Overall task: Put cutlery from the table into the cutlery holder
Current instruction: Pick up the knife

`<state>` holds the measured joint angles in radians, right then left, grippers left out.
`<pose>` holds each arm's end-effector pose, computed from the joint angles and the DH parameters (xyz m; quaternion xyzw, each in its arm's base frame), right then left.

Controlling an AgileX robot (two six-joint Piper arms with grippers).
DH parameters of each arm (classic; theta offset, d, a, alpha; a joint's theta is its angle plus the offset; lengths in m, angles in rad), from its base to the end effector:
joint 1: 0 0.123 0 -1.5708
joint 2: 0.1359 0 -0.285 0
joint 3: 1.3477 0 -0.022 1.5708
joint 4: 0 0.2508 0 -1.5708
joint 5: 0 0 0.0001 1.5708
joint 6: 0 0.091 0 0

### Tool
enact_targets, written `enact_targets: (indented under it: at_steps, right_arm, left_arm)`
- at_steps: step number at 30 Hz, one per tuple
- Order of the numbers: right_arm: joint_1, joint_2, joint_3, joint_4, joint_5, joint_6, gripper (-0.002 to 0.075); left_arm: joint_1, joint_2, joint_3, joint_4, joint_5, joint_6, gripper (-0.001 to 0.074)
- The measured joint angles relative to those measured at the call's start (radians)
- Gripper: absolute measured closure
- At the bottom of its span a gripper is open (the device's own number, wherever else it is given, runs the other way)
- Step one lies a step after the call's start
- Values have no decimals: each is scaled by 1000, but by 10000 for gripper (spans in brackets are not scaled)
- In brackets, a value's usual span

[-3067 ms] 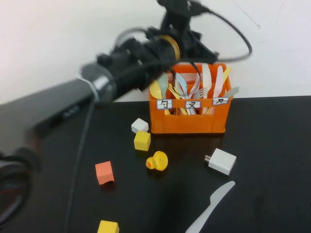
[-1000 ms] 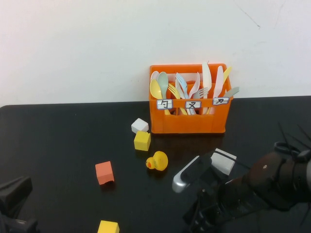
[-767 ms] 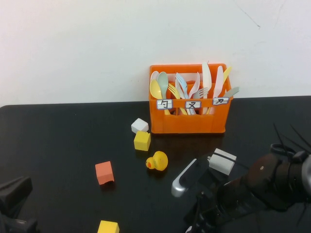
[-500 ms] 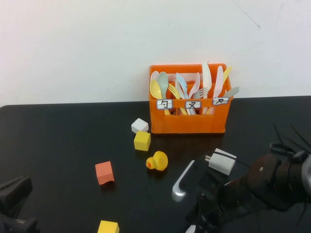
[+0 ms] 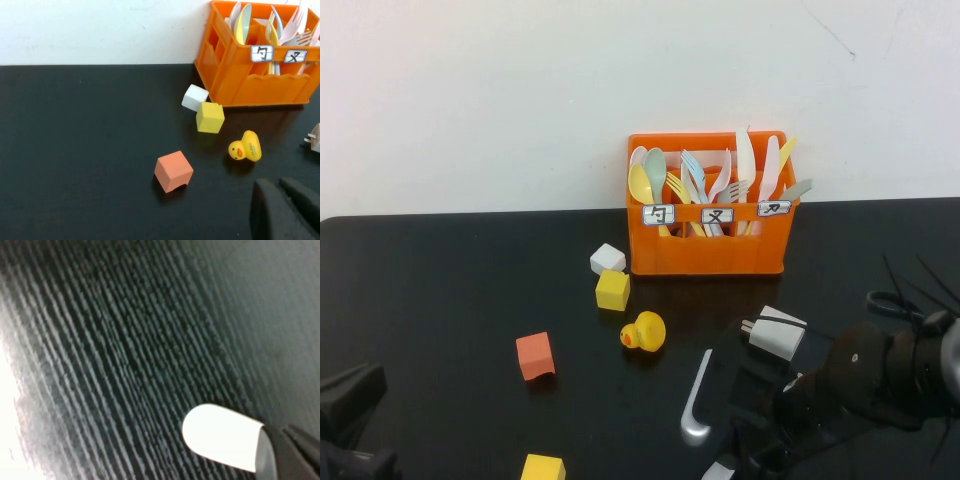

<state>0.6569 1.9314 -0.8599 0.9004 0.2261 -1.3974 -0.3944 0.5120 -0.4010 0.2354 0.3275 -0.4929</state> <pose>0.2526 0.2151 0.0960 -0.5513 0.8003 0.1019 0.2127 0.1037 -0.0357 0.2804 0.0294 0.8166 -0.1586 0.5543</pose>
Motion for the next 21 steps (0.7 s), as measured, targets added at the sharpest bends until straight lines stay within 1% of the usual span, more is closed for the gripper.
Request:
enact_targets:
  at_steps: [3,13,18,21]
  right_arm:
    - [0,0,-8,-9,7,24,728]
    - [0,35,-130,38,23,49,728]
    - [0,114,-161,-41,93,71,728]
    - [0,118,-173,-111,132,131,728]
  left_arm:
    - [0,0,0,0,0,0,736]
    - [0,0,0,-3,2,0,736]
    - [0,0,0,-3,2,0,736]
    - [0,0,0,-3,2,0,736]
